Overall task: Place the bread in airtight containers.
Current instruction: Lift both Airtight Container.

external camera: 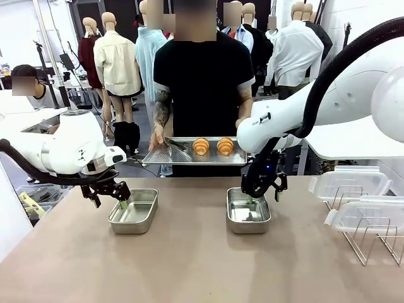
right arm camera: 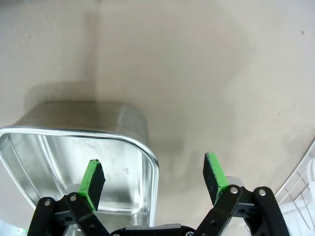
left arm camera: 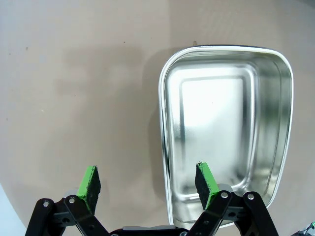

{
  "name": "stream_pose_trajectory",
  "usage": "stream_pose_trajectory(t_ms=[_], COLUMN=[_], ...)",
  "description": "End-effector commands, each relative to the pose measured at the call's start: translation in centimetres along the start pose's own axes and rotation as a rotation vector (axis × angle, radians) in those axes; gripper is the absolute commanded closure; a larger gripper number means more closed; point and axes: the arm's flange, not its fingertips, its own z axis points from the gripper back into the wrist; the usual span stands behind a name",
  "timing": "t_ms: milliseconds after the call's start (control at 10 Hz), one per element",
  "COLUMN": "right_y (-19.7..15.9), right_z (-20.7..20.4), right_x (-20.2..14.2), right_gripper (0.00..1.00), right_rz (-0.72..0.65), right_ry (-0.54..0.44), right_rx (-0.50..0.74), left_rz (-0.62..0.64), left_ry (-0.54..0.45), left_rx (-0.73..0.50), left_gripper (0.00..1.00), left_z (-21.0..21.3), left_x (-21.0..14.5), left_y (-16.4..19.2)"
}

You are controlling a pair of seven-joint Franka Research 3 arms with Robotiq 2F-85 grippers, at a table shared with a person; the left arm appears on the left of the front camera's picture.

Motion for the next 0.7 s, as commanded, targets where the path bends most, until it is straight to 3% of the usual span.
stream_pose_trajectory(t_ms=[0, 100, 400, 600], right_y=[-0.1, -0.2, -0.2, -0.3], right_z=[-0.2, -0.3, -0.6, -0.6], right_x=[0.4, 0.7, 1.1, 1.3], right_gripper=[0.17, 0.37, 0.97, 1.00], right_rz=[-0.003, 0.003, -0.005, -0.004], right_ry=[-0.009, -0.004, 0.008, 0.010], right_rx=[-0.024, -0.018, -0.012, -0.003], left_rz=[0.004, 0.008, 0.005, -0.004], left_ry=[0.019, 0.022, 0.045, 0.053], left_rx=[-0.001, -0.009, -0.029, -0.029], left_gripper=[0.00, 0.07, 0.65, 1.00], left_z=[0.2, 0.1, -0.8, -1.2], left_x=[0.7, 1.0, 1.5, 1.9], left_y=[0.1, 0.3, 0.1, -0.1])
